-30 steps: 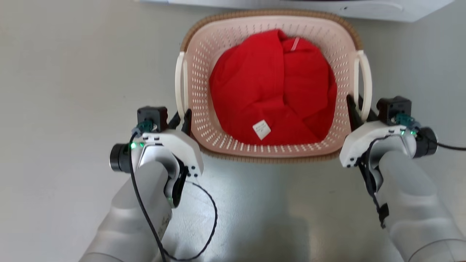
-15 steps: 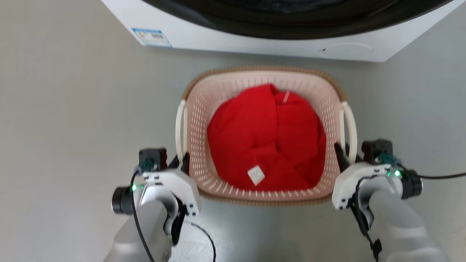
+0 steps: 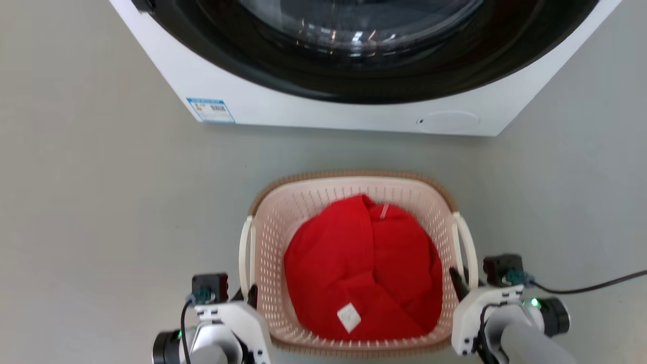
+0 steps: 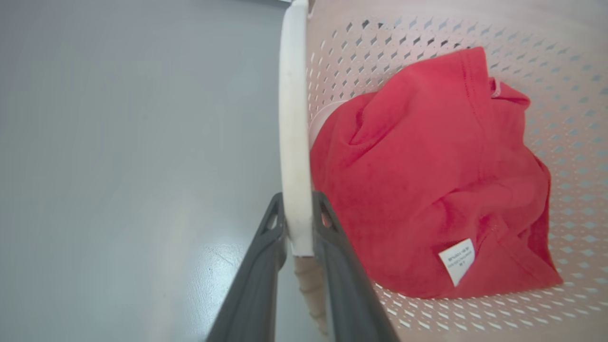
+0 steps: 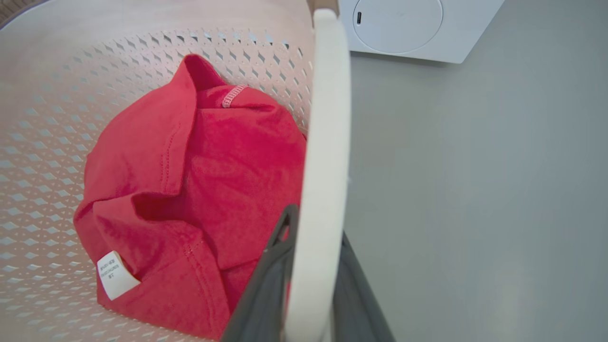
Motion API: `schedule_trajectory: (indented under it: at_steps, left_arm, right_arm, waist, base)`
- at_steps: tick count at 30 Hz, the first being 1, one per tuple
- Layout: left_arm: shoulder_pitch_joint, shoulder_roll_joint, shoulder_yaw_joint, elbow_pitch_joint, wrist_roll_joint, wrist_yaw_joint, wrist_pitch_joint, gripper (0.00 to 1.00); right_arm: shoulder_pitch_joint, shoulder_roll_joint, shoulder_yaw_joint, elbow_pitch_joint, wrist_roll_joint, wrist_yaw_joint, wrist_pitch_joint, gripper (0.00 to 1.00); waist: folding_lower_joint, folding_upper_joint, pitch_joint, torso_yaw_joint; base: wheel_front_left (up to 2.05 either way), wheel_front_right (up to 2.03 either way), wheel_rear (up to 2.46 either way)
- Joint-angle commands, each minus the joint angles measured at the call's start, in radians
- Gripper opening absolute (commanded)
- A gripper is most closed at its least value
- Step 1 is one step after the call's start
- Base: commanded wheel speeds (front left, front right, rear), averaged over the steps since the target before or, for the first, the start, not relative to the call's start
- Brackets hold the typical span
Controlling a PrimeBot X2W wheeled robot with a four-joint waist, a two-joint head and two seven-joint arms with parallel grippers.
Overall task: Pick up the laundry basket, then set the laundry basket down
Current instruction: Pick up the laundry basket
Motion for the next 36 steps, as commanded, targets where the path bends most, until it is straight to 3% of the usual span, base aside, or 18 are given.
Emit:
schedule_trajectory:
  at_steps: [1, 15, 36]
  left_arm:
    - [0.012, 0.035, 0.026, -0.007, -0.003, -0.004, -0.008, 0.00]
    - [0.116, 0.035, 0.011, 0.057, -0.011, -0.017, -0.008, 0.00]
    - [0.241, 0.035, -0.012, 0.132, -0.031, -0.044, -0.008, 0.00]
  right_arm:
    - [0.042, 0.015, 0.042, -0.012, 0.009, 0.016, 0.002, 0.00]
    - [0.160, 0.015, 0.222, -0.037, 0.187, 0.016, 0.083, 0.00]
    - [0.262, 0.015, 0.382, -0.013, 0.378, 0.016, 0.172, 0.00]
  waist:
    - [0.0000, 0.0000, -0.025, -0.008]
    - [0.0000, 0.0000, -0.156, -0.037]
    - [0.0000, 0.0000, -0.355, -0.050]
  base:
    - [0.00, 0.00, 0.00]
    - [0.00, 0.00, 0.00]
    - [0.00, 0.00, 0.00]
